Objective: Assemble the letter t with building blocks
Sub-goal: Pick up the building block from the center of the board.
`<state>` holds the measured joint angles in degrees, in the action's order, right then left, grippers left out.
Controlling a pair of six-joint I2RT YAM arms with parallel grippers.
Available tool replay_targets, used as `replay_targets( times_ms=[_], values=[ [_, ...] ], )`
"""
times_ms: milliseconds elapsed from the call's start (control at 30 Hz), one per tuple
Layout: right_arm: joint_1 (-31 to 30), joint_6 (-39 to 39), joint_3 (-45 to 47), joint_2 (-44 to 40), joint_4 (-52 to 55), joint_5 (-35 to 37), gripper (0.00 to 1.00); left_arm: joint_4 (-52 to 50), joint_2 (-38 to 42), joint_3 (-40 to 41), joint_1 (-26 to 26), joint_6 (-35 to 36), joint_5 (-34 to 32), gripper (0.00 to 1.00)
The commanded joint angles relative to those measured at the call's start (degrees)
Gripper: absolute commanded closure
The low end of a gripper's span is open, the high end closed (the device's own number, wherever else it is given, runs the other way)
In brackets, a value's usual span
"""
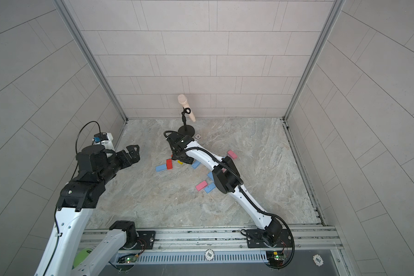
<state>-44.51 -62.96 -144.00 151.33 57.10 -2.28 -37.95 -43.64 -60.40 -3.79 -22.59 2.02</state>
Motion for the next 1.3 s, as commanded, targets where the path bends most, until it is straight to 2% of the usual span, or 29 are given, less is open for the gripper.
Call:
replay_targets(
  times_ms=[0, 100, 333, 533, 633, 767, 1133, 1267],
  values=[
    [-0.1, -1.0, -0.8, 1.5, 2.5, 1.7, 0.28, -0.9, 0.7, -0.1, -0.3, 1.1, -1.6, 0.0],
    [-0.2, 0.0, -2.5, 2.5, 4.2, 1.8, 0.34, -1.1, 0.6, -0.2, -0.3, 1.3, -2.0, 0.0],
    [-0.1, 3.1, -4.3, 3.3, 8.4, 2.6, 0.59, -1.3, 0.1, -0.2, -0.3, 2.0, -3.3, 0.0],
    [-0.1, 9.8, -4.1, 0.7, 9.9, 7.5, 0.76, -0.9, -0.4, 0.0, -0.3, 2.2, -3.6, 0.0],
    [-0.1, 16.7, -4.0, -0.4, 9.7, 8.8, 0.83, -0.2, -0.9, 0.5, -0.3, 2.0, -3.2, 0.0],
    [-1.0, 29.2, -1.9, -2.5, 9.6, 11.5, 0.86, 0.1, -1.9, 1.4, -0.3, 1.1, -2.0, 0.0],
    [-3.5, 67.9, 18.0, -13.5, -5.9, 17.5, 0.91, -2.3, -5.0, 2.7, -0.3, -1.3, -5.2, 0.0],
    [-4.2, 77.1, 20.3, -14.0, -9.9, 18.6, 0.92, -3.6, -6.2, 4.2, 0.3, -3.9, -4.6, 0.0]
  ],
)
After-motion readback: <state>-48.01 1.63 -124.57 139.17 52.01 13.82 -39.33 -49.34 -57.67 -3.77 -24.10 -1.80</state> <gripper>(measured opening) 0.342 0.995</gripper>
